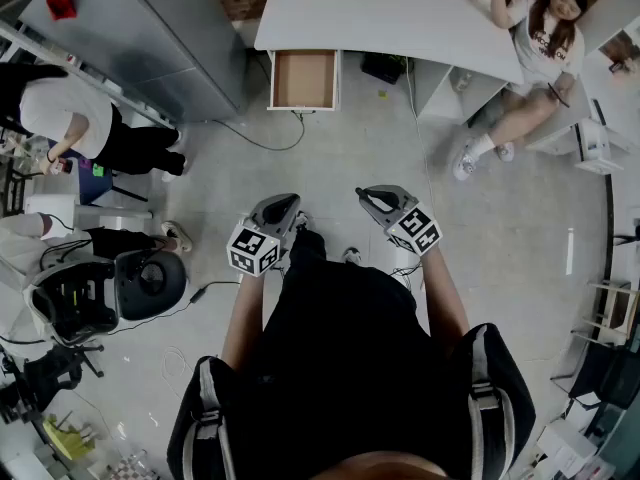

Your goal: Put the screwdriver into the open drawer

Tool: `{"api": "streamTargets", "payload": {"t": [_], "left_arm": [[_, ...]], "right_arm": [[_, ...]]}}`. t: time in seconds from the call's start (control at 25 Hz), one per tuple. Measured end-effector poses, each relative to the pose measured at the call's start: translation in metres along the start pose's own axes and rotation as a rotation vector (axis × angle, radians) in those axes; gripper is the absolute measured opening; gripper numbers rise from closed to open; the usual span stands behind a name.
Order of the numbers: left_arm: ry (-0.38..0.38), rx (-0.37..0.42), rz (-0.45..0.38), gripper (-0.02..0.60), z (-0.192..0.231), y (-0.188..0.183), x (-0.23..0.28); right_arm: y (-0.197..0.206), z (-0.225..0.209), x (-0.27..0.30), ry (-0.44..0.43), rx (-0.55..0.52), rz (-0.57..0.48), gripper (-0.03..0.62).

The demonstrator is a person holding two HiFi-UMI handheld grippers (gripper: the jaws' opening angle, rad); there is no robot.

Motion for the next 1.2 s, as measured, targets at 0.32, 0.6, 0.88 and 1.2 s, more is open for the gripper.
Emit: {"api": "streamTargets", "payload": {"t": [0.32, 0.6, 0.88, 1.2], "left_arm": [[0.012, -0.008, 0.002, 0.020, 0.017, 0.002, 0.000], [0.016, -0.020, 0.007, 0.020, 0.034, 0.005, 0.000], [0.022, -0.030, 0.006, 0.020, 0.053, 0.009, 0.003], [0.029, -0.035, -0.002, 0.020, 0.081, 0.009, 0.010]], "right_arm": [[-0.009, 0.002, 0.017, 0.000, 0.000, 0.016, 0.122], [-0.014, 0.000, 0.031, 0.004, 0.014, 0.023, 0.123], [-0.022, -0.004, 0.047, 0.010, 0.011, 0.042, 0.123], [-0.039, -0.016, 0.068, 0.019, 0.005, 0.038, 0.123]]}}
Point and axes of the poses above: the fingertips, and each gripper's own axes: x forward along the fingers, z to its left, y out of its underside, the point moved 9 cm from there along -x, backward along the fingers, and after that the axes turned 12 degrees about x, right-handed, at the moved point
